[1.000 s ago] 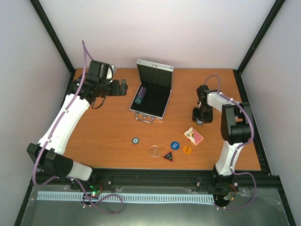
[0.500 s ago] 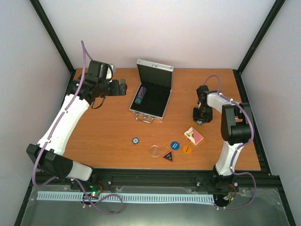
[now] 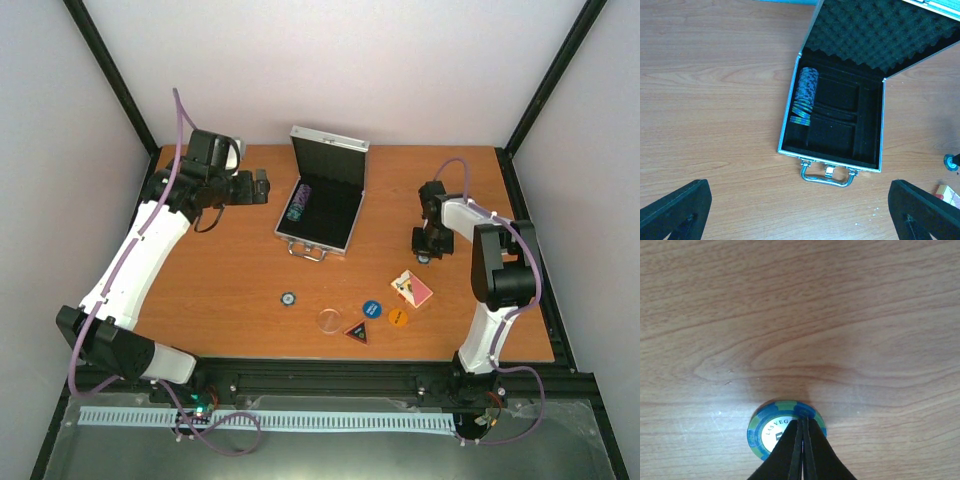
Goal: Pack up texas hold em set
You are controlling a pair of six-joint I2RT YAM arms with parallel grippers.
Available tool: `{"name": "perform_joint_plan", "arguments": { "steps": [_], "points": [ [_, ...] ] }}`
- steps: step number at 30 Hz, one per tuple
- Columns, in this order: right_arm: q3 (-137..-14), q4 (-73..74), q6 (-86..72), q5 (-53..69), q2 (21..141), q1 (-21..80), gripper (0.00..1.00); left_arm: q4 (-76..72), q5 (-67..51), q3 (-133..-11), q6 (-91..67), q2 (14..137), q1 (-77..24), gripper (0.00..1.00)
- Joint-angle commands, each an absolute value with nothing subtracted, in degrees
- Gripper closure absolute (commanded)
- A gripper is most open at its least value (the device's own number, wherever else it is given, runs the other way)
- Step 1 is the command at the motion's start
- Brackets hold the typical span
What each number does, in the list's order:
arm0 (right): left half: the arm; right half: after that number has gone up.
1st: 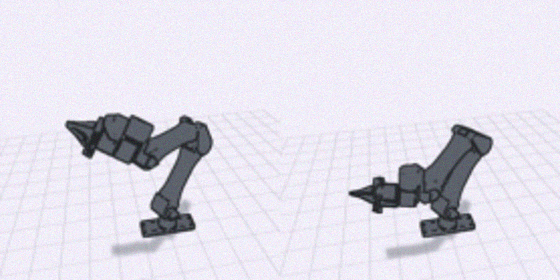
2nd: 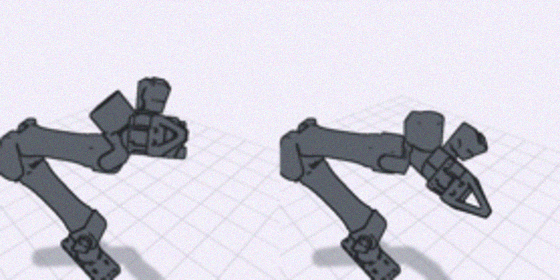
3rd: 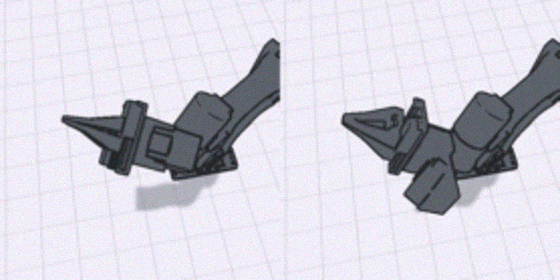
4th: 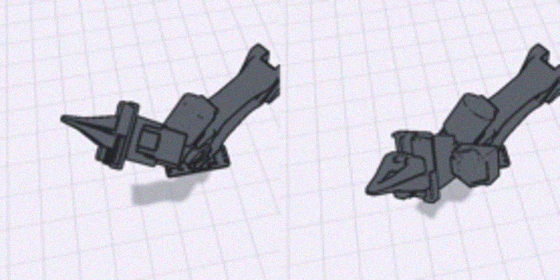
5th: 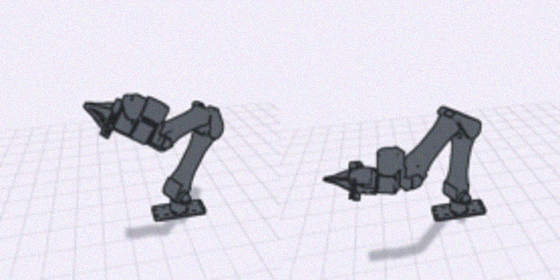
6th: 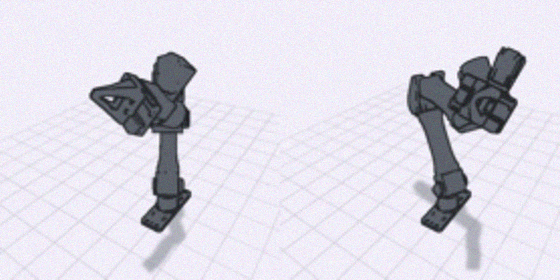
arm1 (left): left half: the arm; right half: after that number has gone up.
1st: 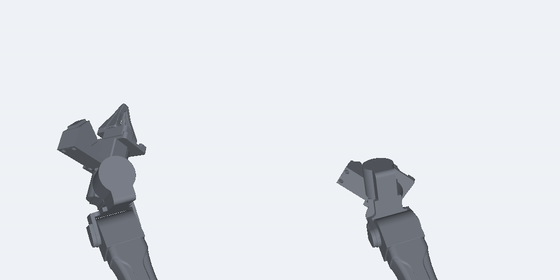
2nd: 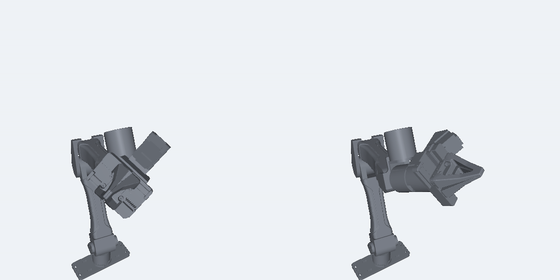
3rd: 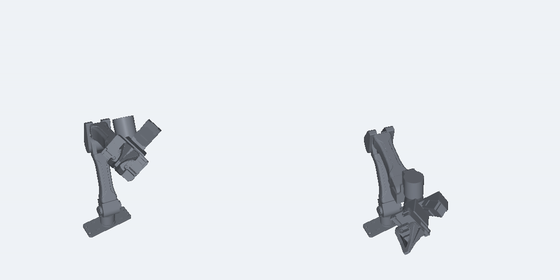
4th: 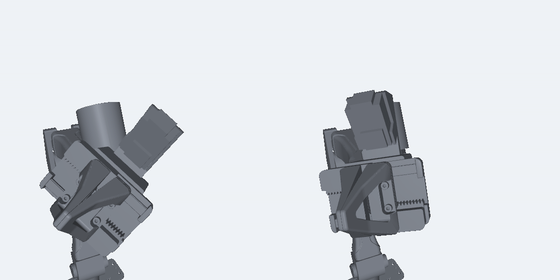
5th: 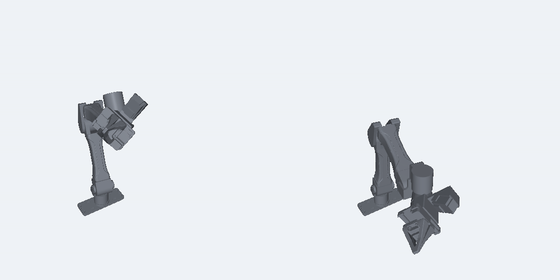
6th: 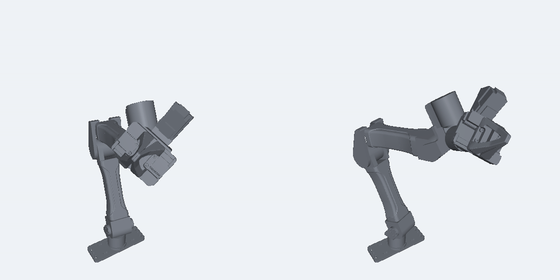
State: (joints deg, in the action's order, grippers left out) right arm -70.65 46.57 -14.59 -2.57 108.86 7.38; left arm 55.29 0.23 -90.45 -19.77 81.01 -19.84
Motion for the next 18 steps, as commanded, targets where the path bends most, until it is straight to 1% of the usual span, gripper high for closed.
{"name": "perform_joint_plan", "arguments": {
  "steps": [1, 4, 5, 6, 7, 8, 11, 13, 18],
  "points": [
    [-67.48, 46.58, -14.68, -2.13, 112.23, 7.27, 0.97, 54.33, 0.33, -90.70, -20.55, 79.69, -19.34, 0.00],
    [-67.57, 46.63, -14.59, -1.93, 112.26, 7.29, 0.97, 54.31, 0.35, -90.70, -20.54, 79.67, -19.34, 0.00],
    [-67.73, 46.72, -14.57, -1.81, 112.16, 7.29, 0.96, 54.29, 0.29, -90.70, -20.49, 79.67, -19.34, 0.00],
    [-67.85, 46.90, -14.54, -1.67, 111.89, 7.29, 0.88, 54.30, 0.27, -90.70, -20.55, 79.70, -19.34, 0.00],
    [-68.06, 46.97, -14.70, -1.89, 111.56, 7.29, 0.74, 54.24, 0.26, -90.70, -20.53, 79.69, -19.36, 0.00],
    [-68.35, 47.14, -14.91, -2.07, 110.96, 7.29, 0.63, 54.24, 0.25, -90.66, -20.55, 79.64, -19.34, 0.00],
    [-69.53, 48.10, -15.02, -3.14, 109.52, 7.29, 0.44, 54.16, 0.13, -90.70, -20.52, 79.79, -19.34, 0.00],
    [-70.43, 48.69, -14.71, -3.61, 109.28, 7.29, 0.41, 54.06, 0.02, -90.64, -20.56, 79.79, -19.34, 0.00],
    [-71.71, 49.06, -14.39, -2.57, 110.32, 7.34, 0.41, 54.01, 0.07, -90.45, -20.55, 79.72, -19.33, 0.00]
  ]
}}
